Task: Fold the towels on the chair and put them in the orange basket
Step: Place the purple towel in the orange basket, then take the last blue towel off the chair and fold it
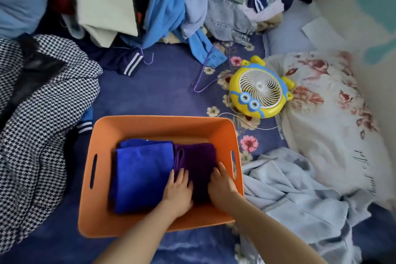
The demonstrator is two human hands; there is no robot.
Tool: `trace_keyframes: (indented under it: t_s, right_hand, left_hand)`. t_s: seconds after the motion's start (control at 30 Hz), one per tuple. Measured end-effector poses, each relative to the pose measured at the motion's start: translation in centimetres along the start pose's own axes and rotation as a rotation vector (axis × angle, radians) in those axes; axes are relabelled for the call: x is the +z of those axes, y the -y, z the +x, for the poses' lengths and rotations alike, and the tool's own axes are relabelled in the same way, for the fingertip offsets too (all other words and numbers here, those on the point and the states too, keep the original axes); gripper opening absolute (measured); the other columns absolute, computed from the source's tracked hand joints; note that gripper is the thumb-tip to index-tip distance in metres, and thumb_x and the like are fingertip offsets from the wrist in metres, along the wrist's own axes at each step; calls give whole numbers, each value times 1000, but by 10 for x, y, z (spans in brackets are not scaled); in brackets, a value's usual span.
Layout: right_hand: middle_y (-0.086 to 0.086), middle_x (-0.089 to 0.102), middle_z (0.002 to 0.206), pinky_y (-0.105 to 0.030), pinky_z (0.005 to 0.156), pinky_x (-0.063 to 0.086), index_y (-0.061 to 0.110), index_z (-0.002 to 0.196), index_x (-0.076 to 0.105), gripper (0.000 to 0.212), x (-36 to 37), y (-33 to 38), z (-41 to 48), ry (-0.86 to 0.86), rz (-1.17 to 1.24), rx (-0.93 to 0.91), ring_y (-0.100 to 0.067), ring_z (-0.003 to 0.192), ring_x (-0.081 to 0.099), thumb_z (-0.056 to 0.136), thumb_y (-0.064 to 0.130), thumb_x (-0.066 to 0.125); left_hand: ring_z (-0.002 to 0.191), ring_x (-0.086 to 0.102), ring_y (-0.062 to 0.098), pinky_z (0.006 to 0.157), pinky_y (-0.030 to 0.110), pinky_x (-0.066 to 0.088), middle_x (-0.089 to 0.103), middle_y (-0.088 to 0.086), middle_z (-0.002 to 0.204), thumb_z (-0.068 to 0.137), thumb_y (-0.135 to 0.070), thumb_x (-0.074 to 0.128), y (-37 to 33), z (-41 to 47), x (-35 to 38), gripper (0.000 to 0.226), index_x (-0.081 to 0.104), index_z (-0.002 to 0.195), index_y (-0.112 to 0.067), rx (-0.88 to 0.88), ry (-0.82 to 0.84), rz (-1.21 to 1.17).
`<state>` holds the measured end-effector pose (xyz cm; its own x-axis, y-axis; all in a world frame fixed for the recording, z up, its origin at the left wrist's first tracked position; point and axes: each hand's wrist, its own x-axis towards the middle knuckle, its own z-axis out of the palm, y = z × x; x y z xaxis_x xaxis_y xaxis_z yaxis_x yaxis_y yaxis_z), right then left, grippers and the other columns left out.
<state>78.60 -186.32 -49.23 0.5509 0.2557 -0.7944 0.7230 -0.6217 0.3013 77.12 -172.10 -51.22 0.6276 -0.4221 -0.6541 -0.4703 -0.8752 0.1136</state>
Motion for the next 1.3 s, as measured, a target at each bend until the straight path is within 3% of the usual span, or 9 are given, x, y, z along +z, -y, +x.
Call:
trace_keyframes:
  t_s: [0.13, 0.5, 0.57, 0.63, 0.7, 0.77, 1.1, 1.23, 1.3]
  right_hand:
    - [-14, 45, 139, -55, 114, -2, 14, 129, 53, 38, -24, -18, -28, -121, 35, 84, -34, 136, 27, 96, 27, 37]
    - [-13, 48, 135, -54, 113, -5, 13, 121, 60, 35, -73, -54, -113, -385, 85, 206, -33, 135, 26, 96, 22, 37]
    - [-13, 48, 135, -54, 114, -3, 14, 122, 59, 36, -82, -57, -126, -450, 62, 188, -34, 134, 28, 95, 23, 38]
    - [-11, 50, 132, -54, 114, -2, 15, 123, 58, 36, -94, -56, -139, -524, 50, 146, -33, 132, 30, 94, 27, 41]
    - [-10, 51, 131, -54, 114, 0, 17, 123, 57, 36, -107, -51, -151, -608, 12, 85, -32, 130, 33, 94, 29, 41]
    - [-10, 50, 131, -54, 114, -1, 18, 124, 56, 36, -119, -41, -158, -674, -27, 17, -30, 129, 34, 96, 30, 39]
    - [-16, 43, 137, -55, 110, -14, 6, 127, 52, 38, -218, 108, -193, -919, -225, -407, -32, 137, 24, 94, 22, 42]
    - [-16, 43, 138, -58, 113, -1, 9, 127, 51, 38, -260, 207, -220, -958, -402, -526, -32, 136, 26, 92, 23, 45]
    - [-15, 49, 134, -61, 113, 3, 12, 122, 57, 36, -273, 255, -233, -984, -474, -607, -32, 133, 33, 89, 24, 50]
  left_hand:
    - [144, 0, 32, 114, 52, 1, 8, 15, 156, 95, -32, 37, 8, -26, -25, 54, 26, 145, -13, -67, -100, -40]
    - [141, 17, 28, 113, 47, 16, 26, 12, 151, 93, -27, 41, 12, -111, -88, 45, 42, 135, -12, -297, -418, -65]
    - [130, 40, 30, 104, 49, 34, 48, 16, 136, 82, -30, 59, 14, -130, -90, 41, 60, 118, -12, -359, -553, -60]
    - [97, 64, 27, 76, 43, 54, 69, 10, 99, 49, -35, 82, 17, -154, -91, 40, 73, 83, -16, -417, -624, -11]
    - [78, 68, 24, 62, 37, 56, 69, 5, 80, 31, -34, 85, 16, -178, -82, 42, 71, 67, -19, -487, -710, 9]
    - [78, 67, 24, 63, 38, 56, 68, 4, 79, 33, -33, 84, 13, -201, -70, 41, 71, 69, -19, -567, -754, 3]
    - [74, 66, 24, 58, 35, 54, 66, 3, 80, 50, -29, 74, 12, -396, 34, 26, 69, 73, -18, -1111, -809, -99]
    - [73, 66, 24, 56, 33, 52, 67, 2, 80, 62, -35, 41, 0, -484, 105, 34, 68, 74, -18, -1385, -773, -226]
    - [67, 65, 22, 52, 29, 50, 66, 0, 73, 60, -35, 43, -16, -526, 135, 30, 66, 69, -19, -1505, -752, -289]
